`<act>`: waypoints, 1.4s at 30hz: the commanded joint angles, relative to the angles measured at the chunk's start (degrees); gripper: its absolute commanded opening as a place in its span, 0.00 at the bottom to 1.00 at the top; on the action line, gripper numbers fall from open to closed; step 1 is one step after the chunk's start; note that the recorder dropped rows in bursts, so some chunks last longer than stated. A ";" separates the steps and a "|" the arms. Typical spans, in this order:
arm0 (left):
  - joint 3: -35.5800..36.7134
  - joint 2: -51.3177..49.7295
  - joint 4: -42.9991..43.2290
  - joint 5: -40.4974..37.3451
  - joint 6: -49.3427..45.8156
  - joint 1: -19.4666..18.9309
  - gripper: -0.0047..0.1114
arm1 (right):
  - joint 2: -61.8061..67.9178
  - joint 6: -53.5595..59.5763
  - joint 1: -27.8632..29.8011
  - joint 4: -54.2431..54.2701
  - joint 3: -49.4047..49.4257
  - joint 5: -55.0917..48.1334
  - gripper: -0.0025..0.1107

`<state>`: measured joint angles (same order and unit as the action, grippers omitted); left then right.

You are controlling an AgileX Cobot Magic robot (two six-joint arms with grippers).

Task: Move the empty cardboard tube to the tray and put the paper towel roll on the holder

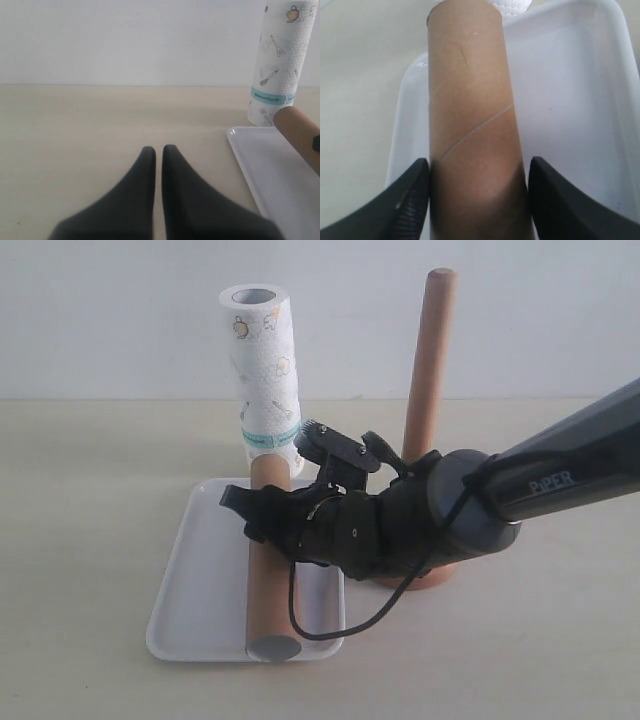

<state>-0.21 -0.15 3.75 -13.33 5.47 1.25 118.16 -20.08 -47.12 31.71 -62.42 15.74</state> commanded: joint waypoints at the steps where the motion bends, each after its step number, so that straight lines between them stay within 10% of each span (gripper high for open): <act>1: 0.21 0.15 -0.14 -0.01 -0.06 -0.13 0.08 | -0.19 0.64 0.28 -0.09 -0.23 0.72 0.54; 21: 0.21 0.15 -0.14 -0.01 -0.06 -0.13 0.08 | -9.11 2.62 0.05 -2.98 -0.23 -3.61 0.54; 42: 0.21 0.15 -0.14 -0.01 -0.06 -0.13 0.08 | -36.38 16.20 -0.81 -3.13 -0.23 -29.42 0.53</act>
<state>-0.21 -0.15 3.75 -13.33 5.47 1.25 85.02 -5.34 -47.92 28.99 -62.49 -9.46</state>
